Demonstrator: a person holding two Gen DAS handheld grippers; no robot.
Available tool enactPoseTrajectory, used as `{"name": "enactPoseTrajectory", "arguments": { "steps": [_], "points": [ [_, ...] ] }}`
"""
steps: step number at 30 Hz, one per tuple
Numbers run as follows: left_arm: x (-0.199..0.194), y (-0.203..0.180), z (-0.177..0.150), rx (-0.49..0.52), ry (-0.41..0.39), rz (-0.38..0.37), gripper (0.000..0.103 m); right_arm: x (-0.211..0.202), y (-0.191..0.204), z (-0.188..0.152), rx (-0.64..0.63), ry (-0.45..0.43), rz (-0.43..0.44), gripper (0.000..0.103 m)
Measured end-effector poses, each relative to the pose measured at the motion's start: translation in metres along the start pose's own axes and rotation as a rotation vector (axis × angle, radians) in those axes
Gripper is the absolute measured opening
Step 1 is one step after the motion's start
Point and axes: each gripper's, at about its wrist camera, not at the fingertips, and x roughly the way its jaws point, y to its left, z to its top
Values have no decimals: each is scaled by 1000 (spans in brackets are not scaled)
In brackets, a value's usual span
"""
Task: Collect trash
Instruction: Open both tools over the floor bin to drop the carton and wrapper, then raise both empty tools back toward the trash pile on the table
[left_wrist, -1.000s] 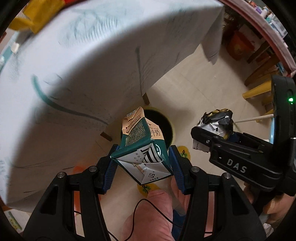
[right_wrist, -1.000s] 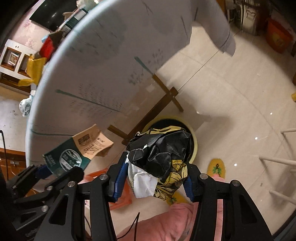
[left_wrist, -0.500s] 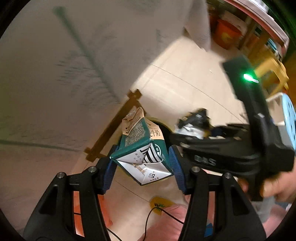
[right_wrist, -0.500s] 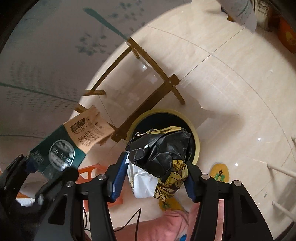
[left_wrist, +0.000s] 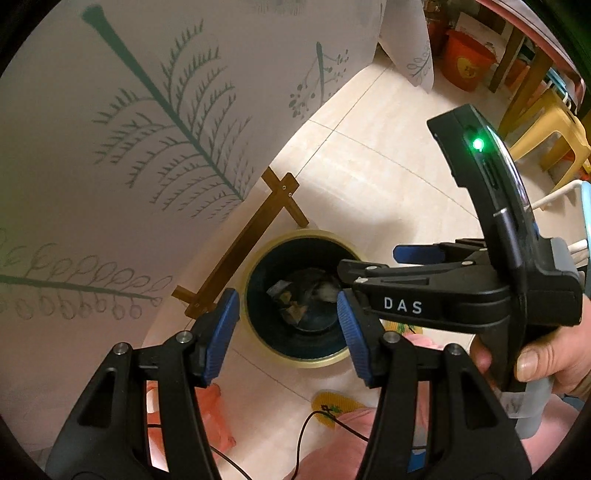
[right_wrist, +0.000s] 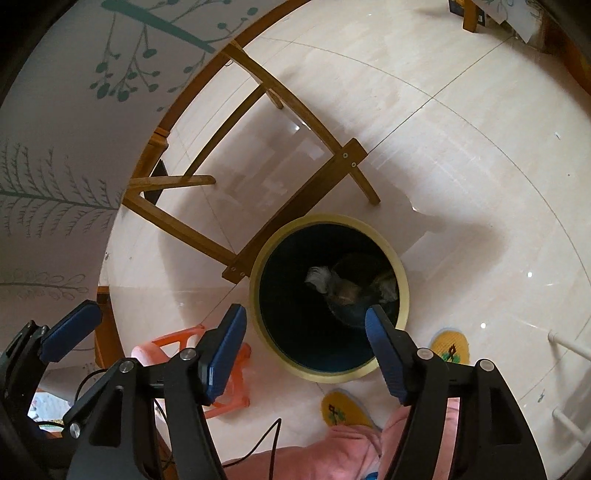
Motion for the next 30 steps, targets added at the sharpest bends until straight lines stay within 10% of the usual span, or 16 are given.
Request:
{"name": "enactPoseTrajectory", "arguments": {
  "steps": [17, 30],
  "points": [
    [-166, 35, 40, -199, -24, 16, 52, -177, 94, 13, -210, 11, -21, 68],
    [-292, 109, 69, -493, -159, 181, 52, -311, 195, 55, -533, -141, 37, 68]
  ]
}}
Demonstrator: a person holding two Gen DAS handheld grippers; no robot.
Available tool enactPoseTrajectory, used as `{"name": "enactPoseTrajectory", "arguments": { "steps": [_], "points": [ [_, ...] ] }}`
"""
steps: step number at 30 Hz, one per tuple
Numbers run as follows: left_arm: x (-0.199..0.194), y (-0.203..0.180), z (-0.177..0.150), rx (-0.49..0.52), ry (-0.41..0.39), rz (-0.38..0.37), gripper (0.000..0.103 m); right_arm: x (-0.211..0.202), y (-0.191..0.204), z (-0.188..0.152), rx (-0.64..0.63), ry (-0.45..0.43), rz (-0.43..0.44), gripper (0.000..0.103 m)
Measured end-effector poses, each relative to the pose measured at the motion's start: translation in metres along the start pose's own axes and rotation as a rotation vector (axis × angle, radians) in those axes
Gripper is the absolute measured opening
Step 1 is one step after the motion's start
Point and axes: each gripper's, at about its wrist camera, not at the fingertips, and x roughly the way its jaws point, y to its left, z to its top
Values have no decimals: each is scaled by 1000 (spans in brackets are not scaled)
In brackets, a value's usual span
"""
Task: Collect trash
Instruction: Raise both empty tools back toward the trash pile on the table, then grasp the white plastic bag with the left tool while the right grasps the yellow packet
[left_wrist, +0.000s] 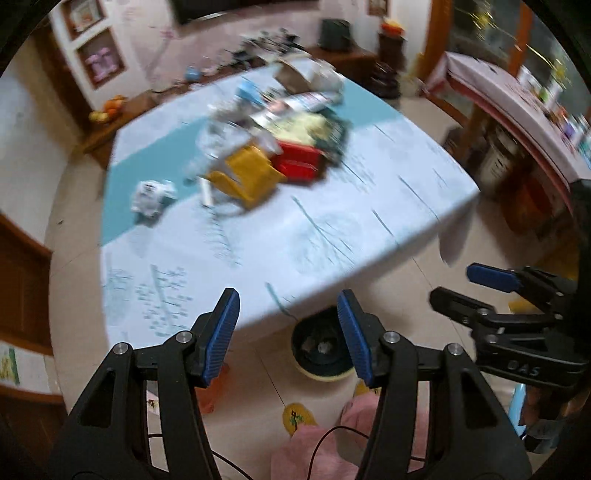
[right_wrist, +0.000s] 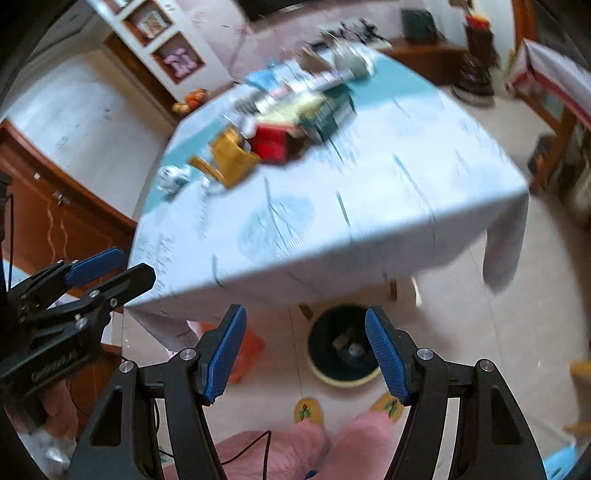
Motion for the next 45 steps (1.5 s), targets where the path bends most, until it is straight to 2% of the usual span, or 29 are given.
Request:
{"name": "enactPoseTrajectory", "arguments": {
  "steps": [9, 14, 18, 23, 28, 33, 36, 41, 45],
  "points": [
    [-37, 44, 6, -144, -63, 130, 52, -24, 29, 51, -185, -61, 45, 71],
    [-41, 70, 6, -239, -57, 180, 52, -13, 49, 79, -210, -67, 96, 71],
    [-41, 98, 8, -318, -51, 192, 52, 7, 66, 101, -239, -58, 119, 71],
    [-27, 145, 17, -404, -24, 147, 52, 44, 81, 134, -218, -42, 120, 71],
    [12, 190, 41, -407, 22, 100, 52, 93, 95, 170, -186, -22, 61, 71],
    [61, 233, 73, -413, 80, -8, 52, 150, 107, 193, -149, 17, -4, 71],
    [97, 254, 92, -423, 123, -68, 52, 179, 109, 200, -139, 46, -35, 71],
    [156, 277, 115, -439, 206, -121, 52, 211, 117, 203, -131, 67, -69, 69],
    [194, 290, 121, -453, 270, -155, 52, 227, 121, 201, -121, 90, -93, 57]
  ]
}}
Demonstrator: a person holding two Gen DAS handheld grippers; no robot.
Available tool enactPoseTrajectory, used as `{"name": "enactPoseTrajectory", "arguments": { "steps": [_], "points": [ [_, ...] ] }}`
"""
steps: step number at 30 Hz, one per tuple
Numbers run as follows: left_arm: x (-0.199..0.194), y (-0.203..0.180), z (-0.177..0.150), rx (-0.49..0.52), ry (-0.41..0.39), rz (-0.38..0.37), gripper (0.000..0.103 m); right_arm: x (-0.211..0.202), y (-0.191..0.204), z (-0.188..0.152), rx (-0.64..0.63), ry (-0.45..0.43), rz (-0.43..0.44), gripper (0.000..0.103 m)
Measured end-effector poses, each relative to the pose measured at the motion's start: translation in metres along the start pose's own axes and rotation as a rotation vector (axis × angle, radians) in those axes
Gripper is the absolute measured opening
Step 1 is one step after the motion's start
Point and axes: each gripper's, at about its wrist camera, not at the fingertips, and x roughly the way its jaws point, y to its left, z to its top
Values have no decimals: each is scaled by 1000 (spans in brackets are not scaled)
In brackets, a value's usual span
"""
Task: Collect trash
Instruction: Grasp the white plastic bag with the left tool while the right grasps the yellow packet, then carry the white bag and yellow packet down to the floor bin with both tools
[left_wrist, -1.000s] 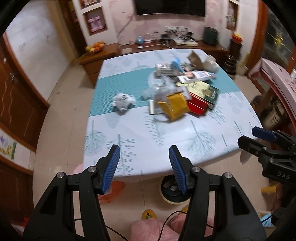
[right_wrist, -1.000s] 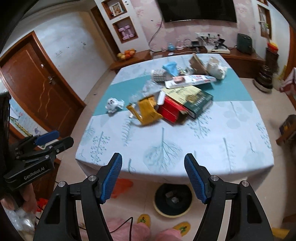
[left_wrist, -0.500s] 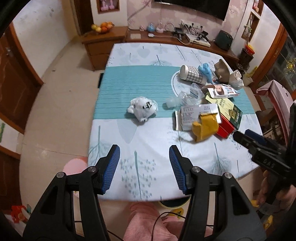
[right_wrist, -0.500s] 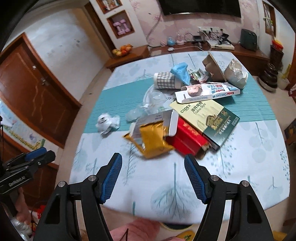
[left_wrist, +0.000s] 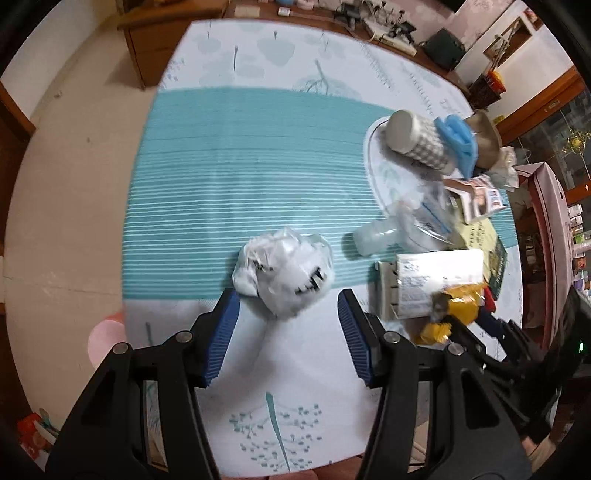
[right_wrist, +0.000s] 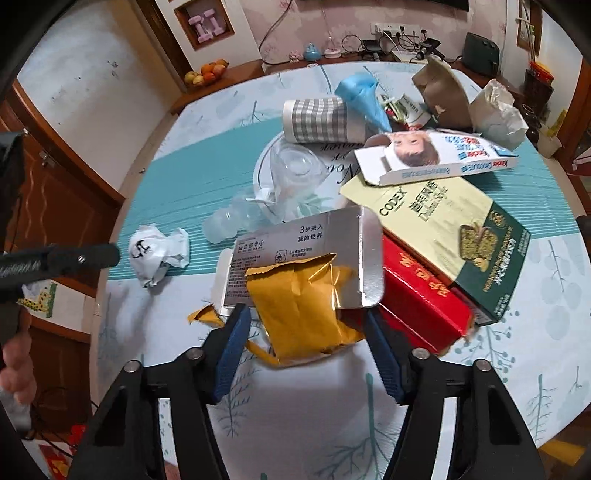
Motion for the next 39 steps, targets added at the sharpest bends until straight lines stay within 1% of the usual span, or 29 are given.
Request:
{"name": "enactPoseTrajectory", "arguments": {
  "steps": [3, 5, 7, 10, 14, 16, 17, 19, 22, 26, 30, 36, 39],
  "points": [
    [21, 5, 11, -12, 43, -24, 52, 8, 2, 0, 15, 21, -12, 48],
    [31, 6, 17, -14, 61, -27, 52, 13, 2, 0, 26, 29, -16, 46],
    [39, 6, 21, -16, 73, -34, 52, 17, 2, 1, 34, 36, -20, 39],
    [44, 5, 25, -7, 75, -36, 52, 20, 3, 4, 46, 46, -24, 34],
    [49, -3, 26, 23, 79, -25, 52, 20, 5, 4, 50, 52, -17, 31],
    [54, -5, 23, 31, 90, -20, 45, 18, 6, 3, 44, 52, -14, 30],
    [56, -7, 23, 34, 93, -17, 44, 17, 8, 2, 43, 52, -10, 29],
    [56, -10, 21, 43, 78, -9, 38, 9, 8, -1, 43, 49, -6, 28],
    [53, -17, 18, 61, 53, 10, 33, 1, 10, -4, 47, 42, -1, 27],
    [45, -25, 11, 79, 27, 14, 32, -14, 12, -8, 40, 31, 3, 26],
    [28, -33, -2, 99, -13, 13, 32, -29, 12, -10, 22, 26, 6, 26],
    [-11, -44, -29, 106, -85, 7, 32, -58, 8, -15, -40, 5, 17, 26],
    [-32, -54, -46, 84, -132, 20, 32, -76, 5, -20, -80, -19, 42, 26]
  ]
}}
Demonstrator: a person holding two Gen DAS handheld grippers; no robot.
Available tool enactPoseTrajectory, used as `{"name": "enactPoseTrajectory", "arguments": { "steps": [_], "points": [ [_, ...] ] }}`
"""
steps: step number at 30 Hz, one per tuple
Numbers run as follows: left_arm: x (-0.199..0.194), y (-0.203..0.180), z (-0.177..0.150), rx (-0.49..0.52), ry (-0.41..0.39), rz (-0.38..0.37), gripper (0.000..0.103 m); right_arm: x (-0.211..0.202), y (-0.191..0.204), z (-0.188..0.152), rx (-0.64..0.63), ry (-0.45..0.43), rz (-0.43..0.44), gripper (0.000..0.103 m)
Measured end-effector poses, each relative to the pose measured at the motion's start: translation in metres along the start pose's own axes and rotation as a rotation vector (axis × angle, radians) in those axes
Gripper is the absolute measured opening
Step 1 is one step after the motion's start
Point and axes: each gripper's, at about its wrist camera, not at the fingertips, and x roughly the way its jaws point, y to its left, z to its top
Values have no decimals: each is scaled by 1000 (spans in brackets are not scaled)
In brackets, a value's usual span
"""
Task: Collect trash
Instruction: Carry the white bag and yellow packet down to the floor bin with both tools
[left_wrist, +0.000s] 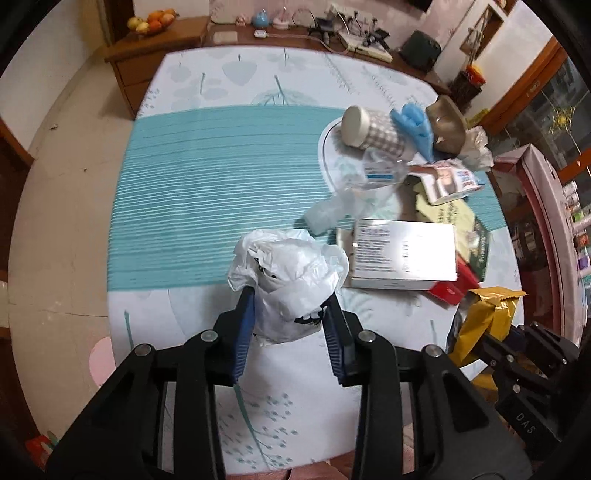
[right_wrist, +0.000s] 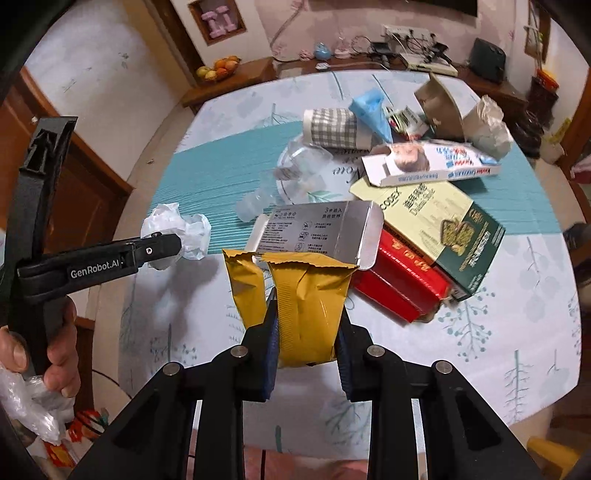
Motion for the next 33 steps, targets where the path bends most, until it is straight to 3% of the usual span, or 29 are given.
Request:
{"name": "enactPoseTrajectory", "arguments": {
  "steps": [7, 13, 16, 20, 27, 33],
  "points": [
    [-61, -41, -46, -100, -171, 41, 32, -66, -27, -23, -119, -116, 88, 26],
    [-98, -89, -113, -217, -317, 72, 32, -124, -62, -61, -220, -185, 176, 26],
    [-109, -112, -149, -238, -357, 124, 32, -144, -77, -88, -256, -199, 226, 26],
    [-118, -138, -197, -274, -340, 115, 32, -158, -90, -128, -288, -169, 269, 26],
    [-106, -152, -259, -288, -224, 147, 32, -143, -104, -183, -278, -72, 297, 26],
    [-47, -139, -313, -279, -156, 166, 32, -86, -105, -226, -248, 0, 258, 26]
  ]
}}
